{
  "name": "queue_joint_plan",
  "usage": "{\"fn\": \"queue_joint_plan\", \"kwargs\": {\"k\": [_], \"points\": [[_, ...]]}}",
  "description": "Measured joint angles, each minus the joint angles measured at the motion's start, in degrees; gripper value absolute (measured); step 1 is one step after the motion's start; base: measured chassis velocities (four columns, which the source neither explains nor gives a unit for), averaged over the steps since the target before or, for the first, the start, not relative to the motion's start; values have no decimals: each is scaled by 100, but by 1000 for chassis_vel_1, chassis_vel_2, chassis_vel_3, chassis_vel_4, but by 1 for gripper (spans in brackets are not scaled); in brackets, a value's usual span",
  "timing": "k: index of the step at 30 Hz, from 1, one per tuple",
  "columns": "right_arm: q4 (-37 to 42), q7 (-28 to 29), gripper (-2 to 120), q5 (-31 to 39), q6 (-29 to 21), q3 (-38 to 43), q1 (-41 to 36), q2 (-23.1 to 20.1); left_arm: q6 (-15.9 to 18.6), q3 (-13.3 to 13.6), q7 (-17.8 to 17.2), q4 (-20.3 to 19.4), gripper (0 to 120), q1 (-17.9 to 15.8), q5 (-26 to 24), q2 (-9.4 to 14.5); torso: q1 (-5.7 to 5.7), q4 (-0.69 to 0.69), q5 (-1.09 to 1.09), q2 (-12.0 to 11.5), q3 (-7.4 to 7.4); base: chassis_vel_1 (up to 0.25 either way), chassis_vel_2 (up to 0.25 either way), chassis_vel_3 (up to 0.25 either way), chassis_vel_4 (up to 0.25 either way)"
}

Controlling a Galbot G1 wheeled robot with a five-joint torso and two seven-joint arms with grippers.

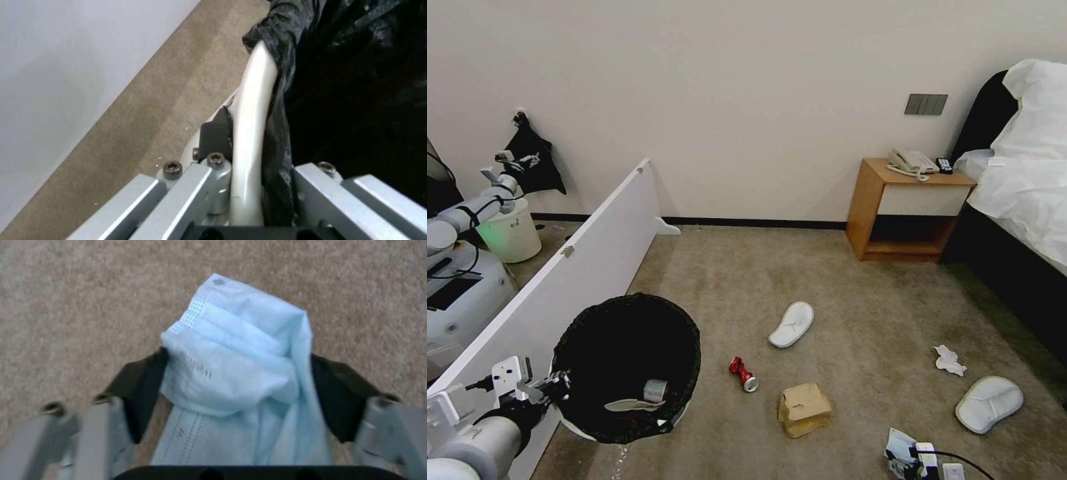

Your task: Pick up the trash bin, then pick up the garbage from the floor and place it into the trash bin.

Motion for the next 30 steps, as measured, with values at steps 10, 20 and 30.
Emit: {"fn": "queue_joint_plan", "kwargs": {"k": [10, 20, 30], "points": [[-79, 45, 31, -29, 12, 91, 26, -33, 0, 41, -3, 47, 2, -50, 1, 3, 0, 0, -1, 0, 0, 0, 0, 0, 0], [512, 146, 0, 16, 60, 148, -241, -246, 0, 62, -5, 118, 2, -95, -73, 54, 0, -1, 1, -1, 1, 0, 0, 0, 0], [1890, 224, 0, 654, 477, 186, -623, -716, 0, 236, -5, 165, 2, -111, -182, 100, 0, 0, 0, -1, 1, 0, 0, 0, 0]]}}
